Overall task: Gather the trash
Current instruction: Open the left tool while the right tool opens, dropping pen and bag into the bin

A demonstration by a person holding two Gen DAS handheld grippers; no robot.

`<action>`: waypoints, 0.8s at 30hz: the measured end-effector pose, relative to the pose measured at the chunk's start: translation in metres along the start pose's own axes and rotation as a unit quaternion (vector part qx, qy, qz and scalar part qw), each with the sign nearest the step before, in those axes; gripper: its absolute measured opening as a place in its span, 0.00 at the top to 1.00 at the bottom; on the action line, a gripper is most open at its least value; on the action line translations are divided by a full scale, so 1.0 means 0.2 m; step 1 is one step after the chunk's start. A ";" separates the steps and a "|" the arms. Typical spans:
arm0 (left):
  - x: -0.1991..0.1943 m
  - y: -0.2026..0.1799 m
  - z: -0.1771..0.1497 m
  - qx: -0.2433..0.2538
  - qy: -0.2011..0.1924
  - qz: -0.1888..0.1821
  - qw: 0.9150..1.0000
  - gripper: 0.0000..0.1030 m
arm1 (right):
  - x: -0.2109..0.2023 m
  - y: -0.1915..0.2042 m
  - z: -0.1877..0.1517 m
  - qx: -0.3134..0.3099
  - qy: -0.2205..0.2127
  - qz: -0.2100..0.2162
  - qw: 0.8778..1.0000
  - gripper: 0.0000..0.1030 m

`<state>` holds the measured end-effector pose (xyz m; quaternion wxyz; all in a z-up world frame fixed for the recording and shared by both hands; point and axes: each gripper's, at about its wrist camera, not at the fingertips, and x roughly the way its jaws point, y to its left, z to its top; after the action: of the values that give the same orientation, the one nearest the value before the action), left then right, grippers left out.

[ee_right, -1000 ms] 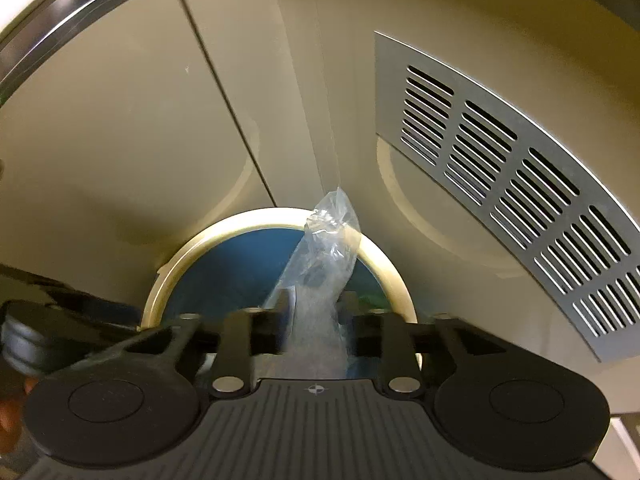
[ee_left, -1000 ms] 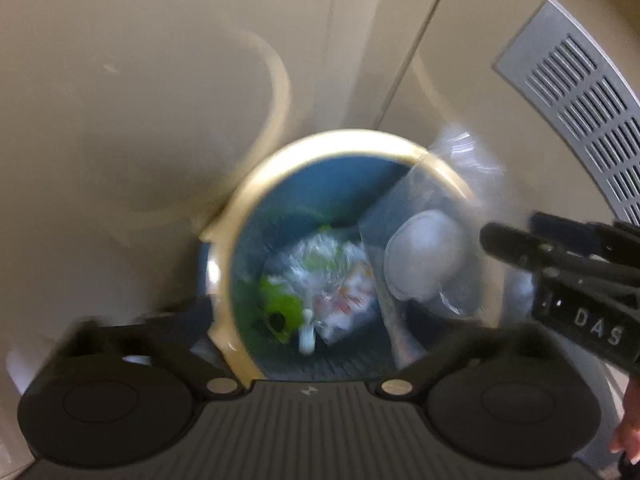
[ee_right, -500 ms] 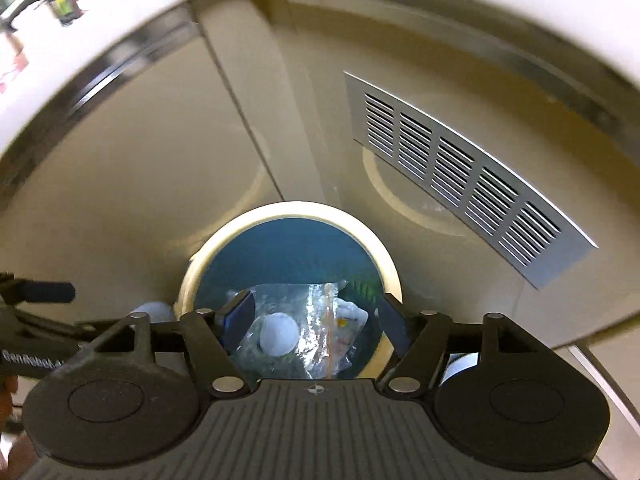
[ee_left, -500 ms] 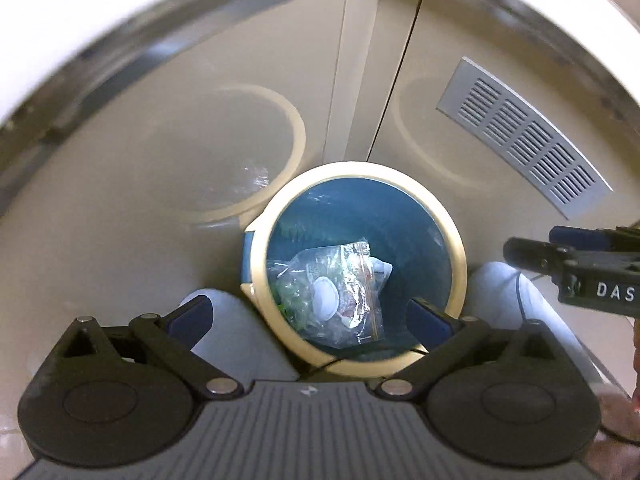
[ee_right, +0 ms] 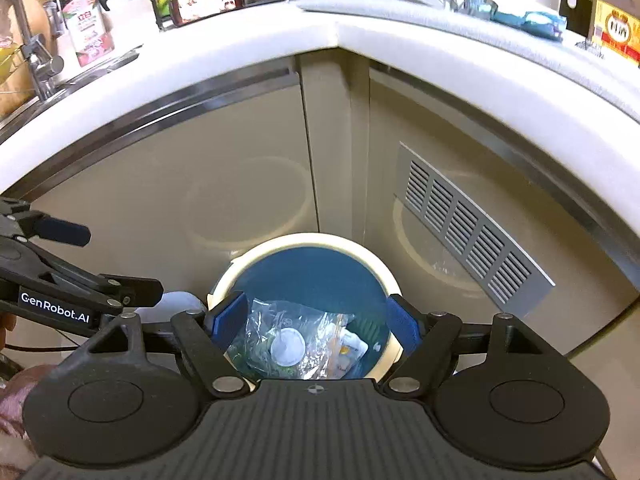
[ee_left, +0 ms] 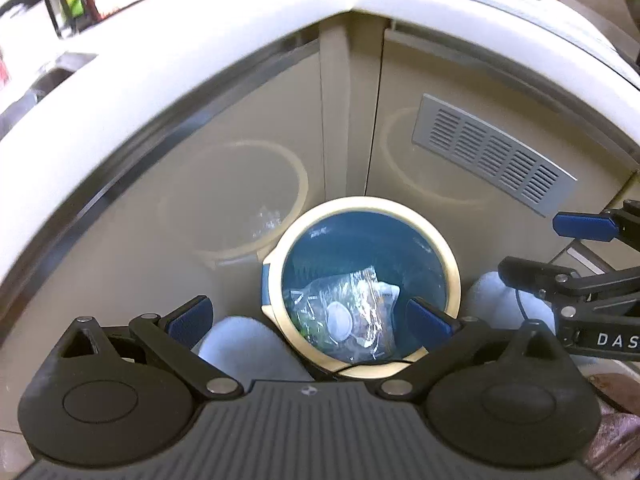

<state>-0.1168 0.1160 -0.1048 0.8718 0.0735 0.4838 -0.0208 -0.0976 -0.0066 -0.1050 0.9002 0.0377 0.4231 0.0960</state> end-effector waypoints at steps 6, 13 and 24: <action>-0.06 -0.04 0.00 0.012 -0.021 0.006 1.000 0.00 | -0.07 0.01 0.00 -0.007 -0.016 -0.007 1.000 0.22; -0.11 -0.05 0.00 0.023 -0.030 0.010 0.999 0.00 | -0.11 0.01 -0.01 -0.012 -0.023 -0.010 1.000 0.20; -0.08 -0.04 -0.01 0.021 -0.025 0.010 0.999 0.00 | -0.08 0.01 -0.01 -0.008 -0.013 -0.009 1.000 0.20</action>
<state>-0.1281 0.1071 -0.0925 0.8820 0.0963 0.4607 -0.0237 -0.1089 -0.0072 -0.0940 0.9065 0.0279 0.4112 0.0913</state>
